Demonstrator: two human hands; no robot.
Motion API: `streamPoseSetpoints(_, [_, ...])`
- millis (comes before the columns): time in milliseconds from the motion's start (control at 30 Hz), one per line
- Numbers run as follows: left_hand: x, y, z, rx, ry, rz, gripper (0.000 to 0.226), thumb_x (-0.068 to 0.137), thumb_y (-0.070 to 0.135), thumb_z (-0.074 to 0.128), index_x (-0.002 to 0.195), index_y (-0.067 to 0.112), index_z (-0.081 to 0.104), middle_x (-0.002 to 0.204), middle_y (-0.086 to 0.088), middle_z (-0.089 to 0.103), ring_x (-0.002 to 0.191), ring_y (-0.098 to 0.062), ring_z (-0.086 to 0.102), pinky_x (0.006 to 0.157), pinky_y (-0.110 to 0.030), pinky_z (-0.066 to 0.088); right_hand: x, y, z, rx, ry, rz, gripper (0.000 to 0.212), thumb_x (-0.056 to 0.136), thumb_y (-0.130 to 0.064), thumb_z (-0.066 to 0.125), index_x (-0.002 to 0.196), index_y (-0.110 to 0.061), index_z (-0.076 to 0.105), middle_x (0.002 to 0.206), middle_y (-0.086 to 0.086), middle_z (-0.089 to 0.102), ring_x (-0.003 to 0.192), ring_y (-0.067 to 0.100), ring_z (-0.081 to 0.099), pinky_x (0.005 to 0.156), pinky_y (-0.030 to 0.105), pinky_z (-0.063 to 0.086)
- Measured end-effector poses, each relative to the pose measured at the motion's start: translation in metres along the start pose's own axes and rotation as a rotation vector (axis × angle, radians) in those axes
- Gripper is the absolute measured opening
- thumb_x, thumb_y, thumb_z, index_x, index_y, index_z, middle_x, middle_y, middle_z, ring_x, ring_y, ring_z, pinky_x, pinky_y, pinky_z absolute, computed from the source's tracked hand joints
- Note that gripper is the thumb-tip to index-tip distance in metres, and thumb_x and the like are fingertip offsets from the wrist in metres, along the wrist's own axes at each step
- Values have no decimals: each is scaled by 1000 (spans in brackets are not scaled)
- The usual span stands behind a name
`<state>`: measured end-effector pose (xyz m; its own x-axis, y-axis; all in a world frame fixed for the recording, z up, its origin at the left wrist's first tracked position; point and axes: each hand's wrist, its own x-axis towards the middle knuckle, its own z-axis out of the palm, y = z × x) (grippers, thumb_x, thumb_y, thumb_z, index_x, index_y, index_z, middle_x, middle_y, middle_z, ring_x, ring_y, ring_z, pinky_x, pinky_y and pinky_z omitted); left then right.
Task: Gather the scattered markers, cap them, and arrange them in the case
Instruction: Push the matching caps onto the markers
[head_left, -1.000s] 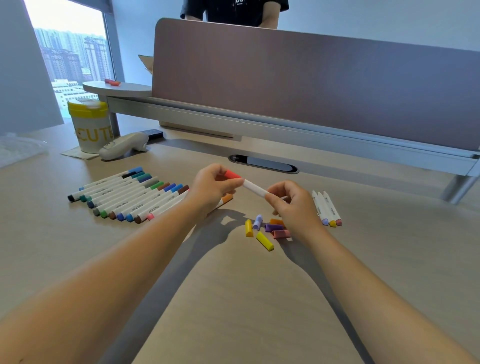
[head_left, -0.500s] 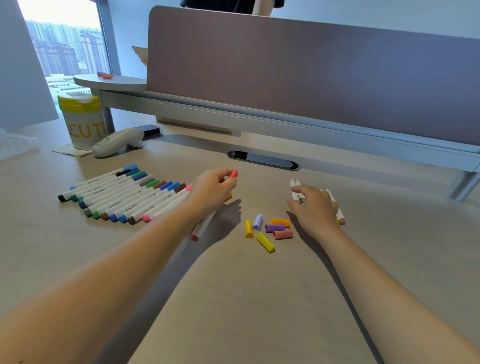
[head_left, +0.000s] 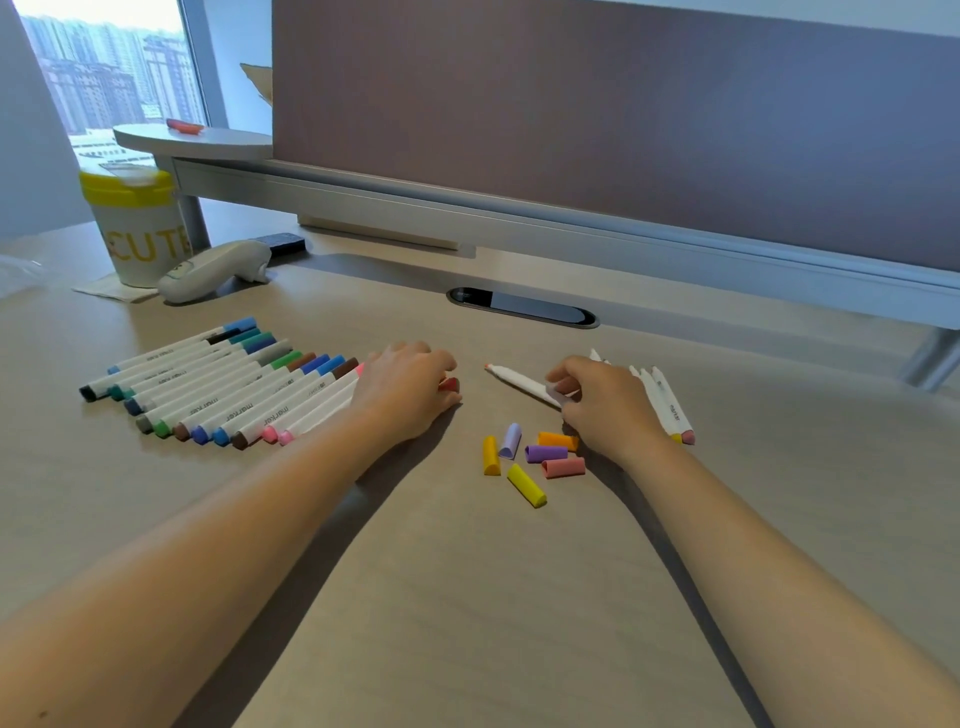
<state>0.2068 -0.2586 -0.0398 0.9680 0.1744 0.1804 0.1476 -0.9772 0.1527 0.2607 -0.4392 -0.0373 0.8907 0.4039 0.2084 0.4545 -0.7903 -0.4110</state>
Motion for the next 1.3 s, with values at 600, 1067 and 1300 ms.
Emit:
streamPoseSetpoints(600, [-19, 46, -11, -157, -102, 214, 31, 92, 25, 51, 122, 22, 56, 125, -2, 50, 114, -17, 46, 93, -24, 38, -25, 12, -36, 763, -57, 307, 40, 88, 7, 46, 128, 1, 48, 100, 12, 56, 75, 13, 56, 61, 22, 52])
streamPoseSetpoints(1067, [-2, 80, -4, -17, -207, 219, 31, 90, 34, 53, 117, 20, 58, 114, -3, 57, 102, -18, 52, 88, -27, 46, -40, 29, -51, 740, 43, 305, 23, 89, 2, 48, 105, -8, 61, 81, 3, 58, 67, 20, 54, 52, 18, 50])
streamPoseSetpoints(1300, [-12, 63, -14, -328, -78, 103, 28, 95, 23, 46, 121, 14, 48, 108, -8, 60, 88, -17, 56, 83, -26, 48, -38, 17, -43, 671, 70, 227, 5, 89, -10, 55, 94, -11, 58, 93, 10, 59, 61, 10, 47, 48, 12, 41])
